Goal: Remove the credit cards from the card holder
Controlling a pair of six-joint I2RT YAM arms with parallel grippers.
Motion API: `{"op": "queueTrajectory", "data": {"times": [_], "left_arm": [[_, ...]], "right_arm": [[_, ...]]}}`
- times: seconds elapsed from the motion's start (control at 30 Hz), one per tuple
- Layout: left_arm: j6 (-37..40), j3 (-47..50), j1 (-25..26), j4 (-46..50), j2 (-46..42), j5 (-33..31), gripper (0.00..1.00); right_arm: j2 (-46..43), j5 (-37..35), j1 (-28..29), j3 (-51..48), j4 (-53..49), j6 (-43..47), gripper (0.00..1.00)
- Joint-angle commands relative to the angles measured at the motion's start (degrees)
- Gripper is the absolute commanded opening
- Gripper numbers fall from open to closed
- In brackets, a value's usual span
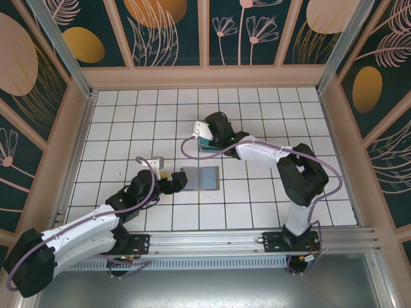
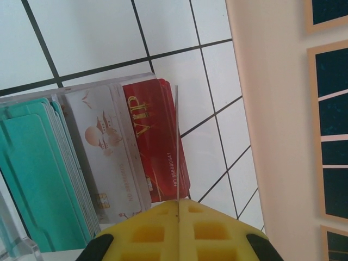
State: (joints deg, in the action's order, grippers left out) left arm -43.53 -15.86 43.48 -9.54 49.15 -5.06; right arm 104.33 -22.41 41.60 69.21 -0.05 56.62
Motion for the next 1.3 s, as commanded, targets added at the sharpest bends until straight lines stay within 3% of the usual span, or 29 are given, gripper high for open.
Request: {"op": "queueTrajectory", "data": {"times": [0.0, 0.37, 0.43, 0.47, 0.5, 0.63, 0.67, 0.97, 1.13, 1.27], "left_arm": [[1.21, 1.0, -0.07, 0.84, -0.74, -0.78, 0.98], [1.36, 1.04, -0.03, 0.75, -0.54, -0.78, 0.99], [1.36, 1.01, -0.01, 0.75, -0.54, -0.74, 0.99], [1.36, 1.05, -0.01, 0.75, -0.54, -0.7, 0.99], [1.37, 1.0, 0.0, 0.82, -0.54, -0.74, 0.98], [1.38, 1.05, -0.06, 0.75, -0.54, -0.72, 0.98], [1.47, 1.01, -0.01, 0.8, -0.52, -0.78, 0.99], [1.51, 0.92, 0.02, 0.84, -0.45, -0.87, 0.98], [1.37, 0.81, -0.05, 0.84, -0.28, -0.85, 0.99], [1.17, 0.75, 0.01, 0.32, 0.87, -0.4, 0.99]], "right_arm": [[1.71, 1.06, -0.29, 0.91, -1.1, -0.81, 0.0], [3.19, -0.08, -0.56, 2.65, -0.85, -1.84, 0.0], [3.56, -0.84, -0.8, 2.9, -0.34, -2.03, 0.07], [3.72, -0.96, -0.91, 3.11, -0.28, -2.33, 0.18], [3.88, -1.06, -1.04, 3.45, -0.13, -2.67, 0.22], [5.43, -3.23, -2.11, 5.93, 0.5, -4.52, 0.24], [5.84, -3.57, -2.46, 6.71, 0.48, -4.89, 0.29], [6.27, -5.03, -3.78, 8.03, 2.21, -8.16, 0.3], [2.91, -4.16, -3.73, 8.94, -0.14, -17.7, 0.3], [-2.27, -0.18, -3.42, 8.44, -5.67, -31.25, 0.3]]}}
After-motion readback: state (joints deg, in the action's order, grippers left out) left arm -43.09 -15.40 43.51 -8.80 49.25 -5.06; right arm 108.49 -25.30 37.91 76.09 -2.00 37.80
